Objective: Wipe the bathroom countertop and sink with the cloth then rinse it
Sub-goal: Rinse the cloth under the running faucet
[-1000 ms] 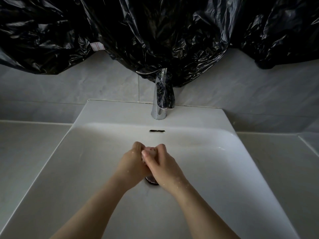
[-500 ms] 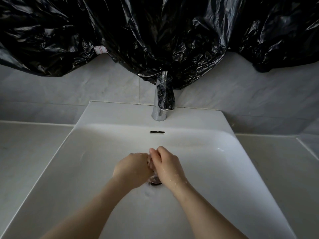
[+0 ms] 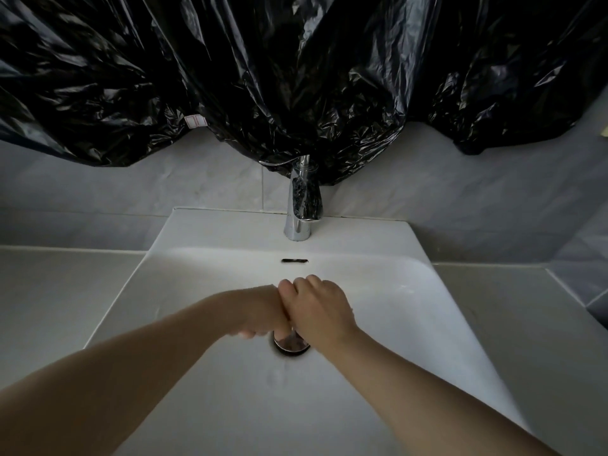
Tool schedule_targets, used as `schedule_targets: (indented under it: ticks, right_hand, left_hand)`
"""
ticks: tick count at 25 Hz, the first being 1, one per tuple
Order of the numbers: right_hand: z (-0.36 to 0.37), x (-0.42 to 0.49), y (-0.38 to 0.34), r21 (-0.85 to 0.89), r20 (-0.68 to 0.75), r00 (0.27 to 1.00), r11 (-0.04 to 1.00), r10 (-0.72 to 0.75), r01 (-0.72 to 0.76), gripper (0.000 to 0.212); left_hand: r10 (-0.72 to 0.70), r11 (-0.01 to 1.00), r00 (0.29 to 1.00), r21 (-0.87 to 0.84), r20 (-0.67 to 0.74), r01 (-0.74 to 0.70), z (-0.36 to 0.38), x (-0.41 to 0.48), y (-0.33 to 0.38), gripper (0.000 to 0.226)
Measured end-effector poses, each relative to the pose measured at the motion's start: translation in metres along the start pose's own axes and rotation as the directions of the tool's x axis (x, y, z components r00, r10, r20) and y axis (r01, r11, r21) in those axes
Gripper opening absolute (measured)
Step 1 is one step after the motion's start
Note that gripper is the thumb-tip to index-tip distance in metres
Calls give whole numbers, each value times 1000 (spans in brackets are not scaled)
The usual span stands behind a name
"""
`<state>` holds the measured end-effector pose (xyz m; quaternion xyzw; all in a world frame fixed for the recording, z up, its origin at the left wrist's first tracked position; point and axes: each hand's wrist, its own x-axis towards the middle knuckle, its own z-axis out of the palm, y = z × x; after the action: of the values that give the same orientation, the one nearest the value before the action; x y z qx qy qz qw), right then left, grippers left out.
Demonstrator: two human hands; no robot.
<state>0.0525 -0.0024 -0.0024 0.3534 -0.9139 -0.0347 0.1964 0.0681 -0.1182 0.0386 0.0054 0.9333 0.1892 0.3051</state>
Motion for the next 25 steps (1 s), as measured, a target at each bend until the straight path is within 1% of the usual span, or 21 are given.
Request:
schedule_targets:
  ticks: [1,2,4,5,6,7,9,11,12,13,14,16,17,18,19,20,21,22,23,24,25]
  right_hand:
    - [-5,3,-1,1,47,999,1000,22,-22,43]
    - [-13,5,-3,40,90,994,997,65,-69,39]
    - [-29,10,-3,127,139,978,977,155,-172,25]
    - [-33,12,-2,144,220,962,970,160,-194,17]
    - [-39,13,-2,185,298,938,954,174,-236,12]
    - [-42,13,-3,213,346,917,936,197,-282,10]
    - [-44,8,-6,280,410,883,889,230,-362,16]
    - [-42,3,-11,396,522,819,783,239,-480,13]
    - [-41,0,-12,451,573,786,710,234,-541,8]
    - [-43,-2,-14,501,618,755,628,221,-595,3]
    - [-47,-3,-15,544,662,723,538,197,-644,5]
    - [-53,-5,-15,584,734,664,366,141,-724,19]
    - [-57,-5,-13,585,756,642,314,123,-748,22]
    - [-61,-6,-11,589,762,637,285,116,-757,22]
    - [-64,-7,-8,609,749,652,262,121,-748,18]
    - [-65,-8,-5,641,719,680,239,143,-729,15]
    - [-64,-11,-1,678,663,726,267,181,-685,25]
    - [-59,-14,2,697,547,803,404,234,-592,43]
    - [-54,-18,6,624,351,903,657,247,-422,59]
    - [-46,-21,8,422,123,979,884,164,-202,70]
    - [-38,-23,8,194,-63,997,981,34,-21,78]
  left_hand:
    - [17,980,993,198,-115,6,0,-2,5,8]
    - [68,945,971,327,-228,11,1,-2,9,7]
    - [37,919,922,375,-385,120,2,-1,12,16]
    - [23,907,900,387,-435,164,2,0,12,20]
    - [49,890,881,422,-470,175,2,0,11,23]
    - [87,867,872,468,-481,172,2,0,10,26]
    - [171,827,862,545,-478,138,3,-4,7,27]
    - [296,768,840,637,-455,75,6,-7,2,24]
    - [420,731,786,682,-453,3,7,-9,-1,21]
    - [537,659,720,752,-441,-31,5,-10,-4,21]
    - [599,617,690,783,-406,-74,5,-13,-10,28]
    - [661,602,633,788,-402,-128,2,-15,-16,35]
    - [667,596,644,786,-374,-161,1,-17,-15,32]
    - [602,655,707,736,-372,-171,1,-20,-10,24]
    - [506,737,744,667,-437,-110,1,-22,-3,17]
    - [340,846,790,532,-511,-20,1,-19,-2,12]
    - [152,946,829,324,-538,37,0,-18,-2,8]
    - [-6,998,869,47,-494,34,-2,-16,-5,3]
    - [-104,966,910,-259,-401,-4,-5,-16,-8,10]
    - [-139,848,955,-530,-262,-22,-6,-18,-13,19]
    - [-110,714,992,-700,-65,33,-7,-25,-13,26]
